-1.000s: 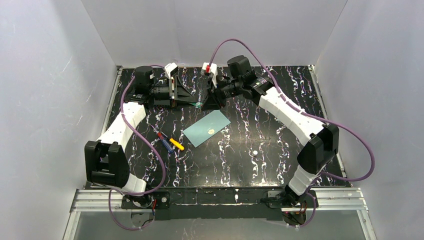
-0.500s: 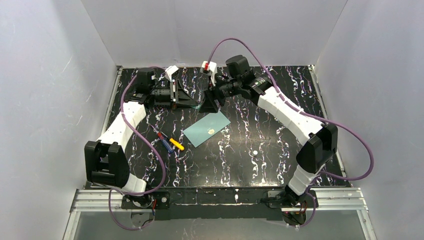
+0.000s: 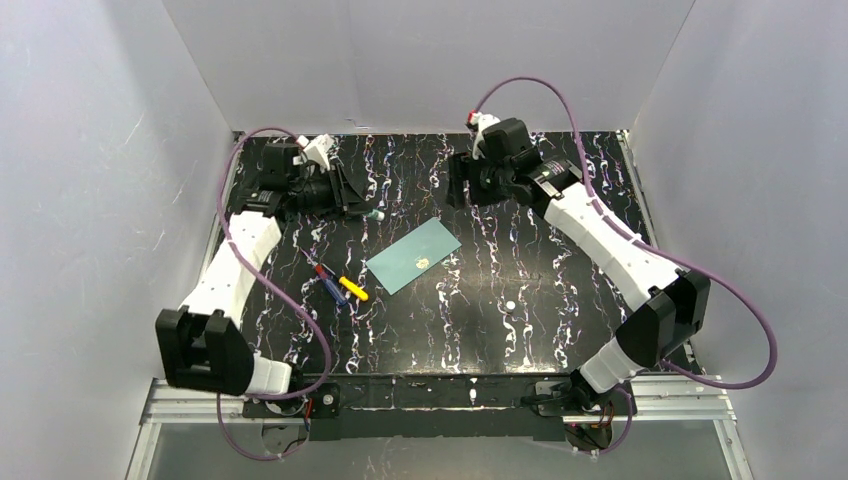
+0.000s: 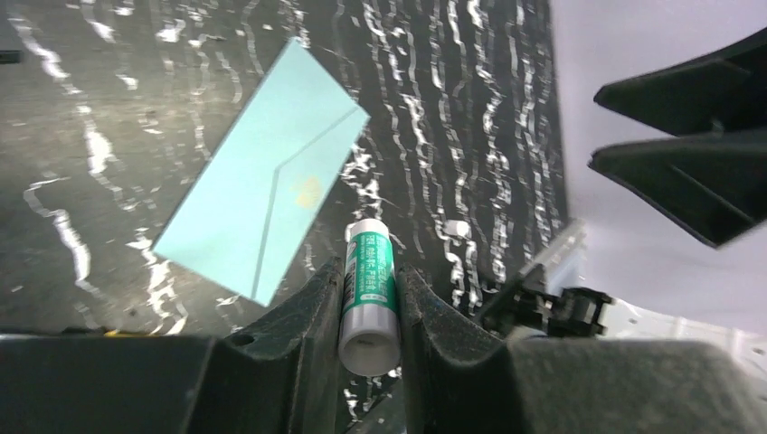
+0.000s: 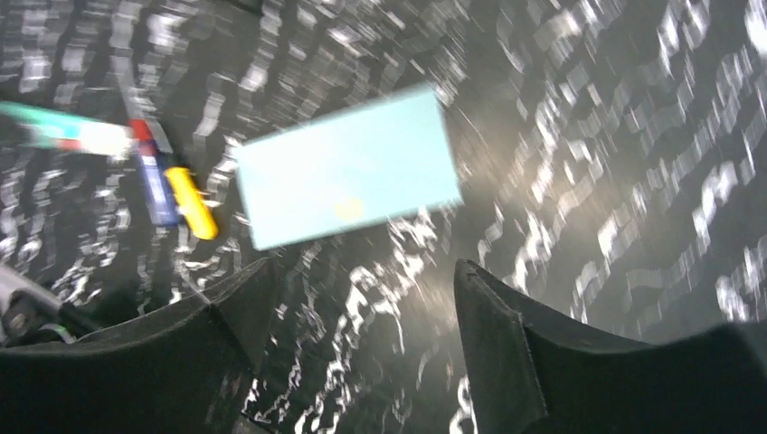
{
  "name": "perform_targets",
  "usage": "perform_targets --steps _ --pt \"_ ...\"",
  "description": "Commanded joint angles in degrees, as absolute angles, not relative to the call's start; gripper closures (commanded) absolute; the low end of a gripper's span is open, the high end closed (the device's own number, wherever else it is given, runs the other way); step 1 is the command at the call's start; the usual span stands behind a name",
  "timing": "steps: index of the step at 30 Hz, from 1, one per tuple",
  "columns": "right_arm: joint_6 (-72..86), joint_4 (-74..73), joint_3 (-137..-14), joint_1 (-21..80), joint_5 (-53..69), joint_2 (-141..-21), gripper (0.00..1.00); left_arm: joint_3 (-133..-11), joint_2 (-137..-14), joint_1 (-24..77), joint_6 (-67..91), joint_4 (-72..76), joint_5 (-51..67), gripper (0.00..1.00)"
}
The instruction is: Place the letter into the envelope and seal it
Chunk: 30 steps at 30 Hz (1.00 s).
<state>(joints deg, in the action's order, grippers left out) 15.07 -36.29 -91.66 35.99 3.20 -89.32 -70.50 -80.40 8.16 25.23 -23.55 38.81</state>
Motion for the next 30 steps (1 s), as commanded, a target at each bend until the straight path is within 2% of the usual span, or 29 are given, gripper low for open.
perform_targets --steps 1,4,9,13,17,26,30 --pt "26.8 -53.1 -85.0 34.9 -15.4 -87.2 0.27 -67.5 -71.9 7.8 20.4 -24.6 27.7 1.0" --pt "29.7 -53.4 -76.7 34.7 -13.1 -84.0 0.33 -65.9 -69.8 7.5 21.0 -23.0 25.2 1.0" --pt "30.3 -54.7 -66.1 34.7 -10.0 -81.7 0.29 -65.5 -69.7 7.4 20.9 -23.3 26.2 1.0" --pt "29.8 -50.9 -60.2 34.8 -7.0 -82.2 0.31 -64.9 -69.9 7.4 21.7 -22.2 28.7 1.0" --pt "30.2 -46.9 -56.8 34.8 -6.5 -83.4 0.33 -65.1 -70.4 7.4 22.5 -21.9 30.2 1.0" --pt "28.7 -39.0 -54.1 34.7 -8.3 -88.0 0.48 -64.9 -71.6 7.4 23.9 -21.3 33.3 1.0" --pt "28.8 -39.8 -54.3 34.7 -10.0 -89.2 0.48 -65.6 -71.9 7.4 23.4 -22.1 33.2 1.0"
